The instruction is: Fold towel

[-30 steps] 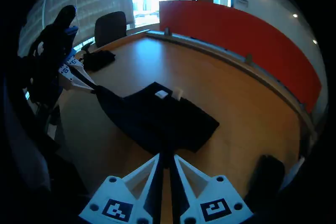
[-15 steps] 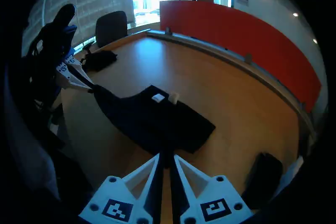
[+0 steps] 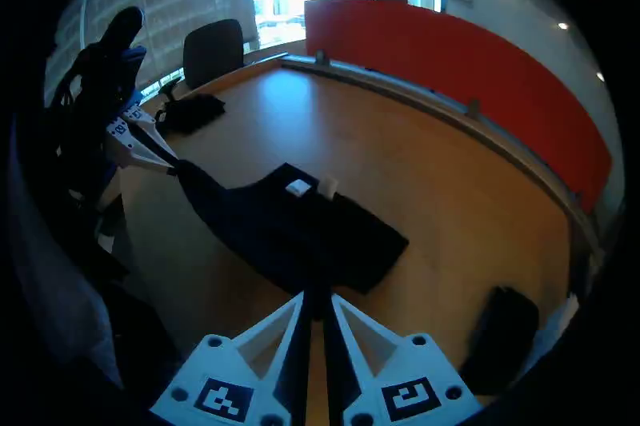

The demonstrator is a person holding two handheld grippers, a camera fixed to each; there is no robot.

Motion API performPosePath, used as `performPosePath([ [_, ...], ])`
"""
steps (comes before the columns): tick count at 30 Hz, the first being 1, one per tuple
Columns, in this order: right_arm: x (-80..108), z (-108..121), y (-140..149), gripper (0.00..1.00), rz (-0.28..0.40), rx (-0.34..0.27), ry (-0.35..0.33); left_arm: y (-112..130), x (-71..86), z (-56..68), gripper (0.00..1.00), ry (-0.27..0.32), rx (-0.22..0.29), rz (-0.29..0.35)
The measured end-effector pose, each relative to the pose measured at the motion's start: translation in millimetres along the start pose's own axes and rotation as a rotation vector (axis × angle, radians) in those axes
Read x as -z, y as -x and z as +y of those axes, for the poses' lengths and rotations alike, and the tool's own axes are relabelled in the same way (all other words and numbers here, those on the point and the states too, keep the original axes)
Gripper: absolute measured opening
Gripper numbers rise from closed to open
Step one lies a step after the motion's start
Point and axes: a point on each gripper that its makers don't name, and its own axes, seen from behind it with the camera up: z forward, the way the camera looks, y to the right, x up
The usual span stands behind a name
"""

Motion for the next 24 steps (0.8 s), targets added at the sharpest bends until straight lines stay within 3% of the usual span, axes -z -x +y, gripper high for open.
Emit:
performPosePath([
  [9,-7.3,8.5,5.5,0.09,-0.022,-0.012,0.007,-10.1,-12.4,-6.3,0.12,-0.003,-0.006,0.009],
  [24,-45.3,40.8,-0.9,0.09,-0.019,-0.088,0.028,-35.6,-52.6,-35.6,0.12,-0.032,-0.027,0.030],
])
